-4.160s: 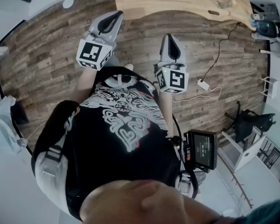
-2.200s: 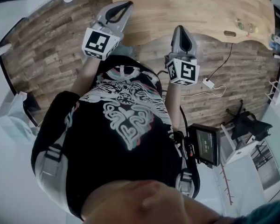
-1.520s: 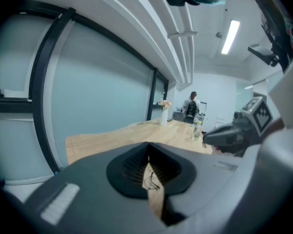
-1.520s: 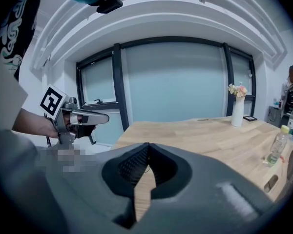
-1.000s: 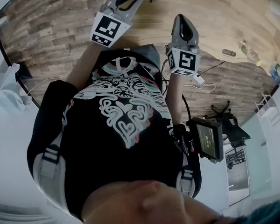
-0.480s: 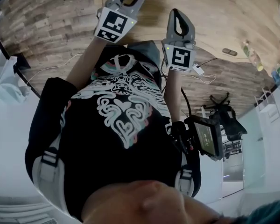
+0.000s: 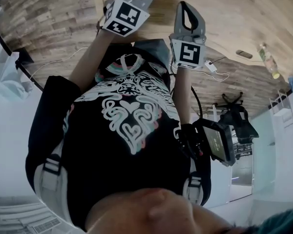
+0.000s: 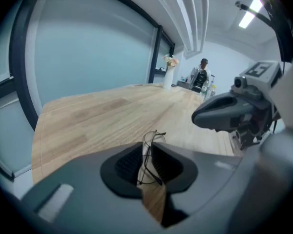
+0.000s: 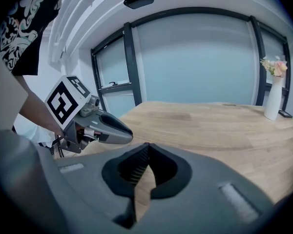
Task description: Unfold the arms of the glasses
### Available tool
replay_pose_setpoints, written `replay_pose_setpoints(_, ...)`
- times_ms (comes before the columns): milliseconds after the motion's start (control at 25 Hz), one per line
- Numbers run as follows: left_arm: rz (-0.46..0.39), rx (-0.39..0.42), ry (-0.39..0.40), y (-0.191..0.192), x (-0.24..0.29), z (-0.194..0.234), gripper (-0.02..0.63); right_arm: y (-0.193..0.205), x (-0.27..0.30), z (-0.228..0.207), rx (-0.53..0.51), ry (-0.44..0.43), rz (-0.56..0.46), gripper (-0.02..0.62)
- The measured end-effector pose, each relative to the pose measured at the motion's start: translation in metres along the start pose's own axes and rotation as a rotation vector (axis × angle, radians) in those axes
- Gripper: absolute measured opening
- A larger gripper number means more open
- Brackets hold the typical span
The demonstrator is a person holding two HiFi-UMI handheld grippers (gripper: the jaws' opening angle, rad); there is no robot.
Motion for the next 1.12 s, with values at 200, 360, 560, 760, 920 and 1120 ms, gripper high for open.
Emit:
replay_pose_setpoints(200, 0.059, -0.009, 0.024, 0.008, 0.023, -0.003, 0.038, 0.013, 0.006, -0.010, 0.010, -0.012, 0.024, -0.002)
replay_pose_setpoints(360, 0.084, 0.009, 0.034, 0.012, 0.037, -0.002, 0.043, 0.019, 0.012, -0.017, 0.020, -0.010, 0.033, -0.002)
replay_pose_setpoints(560, 0.112, 0.042, 0.049, 0.014, 0.050, -0.003, 0.043, 0.024, 0.016, -0.022, 0.033, -0.011, 0.042, -0.002)
replay_pose_setpoints(760, 0.157, 0.080, 0.033, 0.016, 0.059, -0.003, 0.043, 0.028, 0.013, -0.023, 0.058, 0.002, 0.033, -0.002)
replay_pose_setpoints(920, 0.177, 0.121, 0.032, 0.013, 0.063, -0.002, -0.003, 0.027, 0.010, -0.025, 0.050, 0.005, 0.044, -0.002)
replay_pose_setpoints(1120, 0.176, 0.141, 0.072, 0.010, 0.042, -0.002, -0.005, 0.017, 0.003, -0.012, 0.042, 0.014, 0.023, -0.002)
Point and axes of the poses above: the fingertips, and each gripper's own axes: x forward along the fingers, z to its left, y out of its underside, the point moved 6 cm from there along -x, backward along the fingers, and after that the axes turned 8 degrees about -z, right-handed, at the moved point
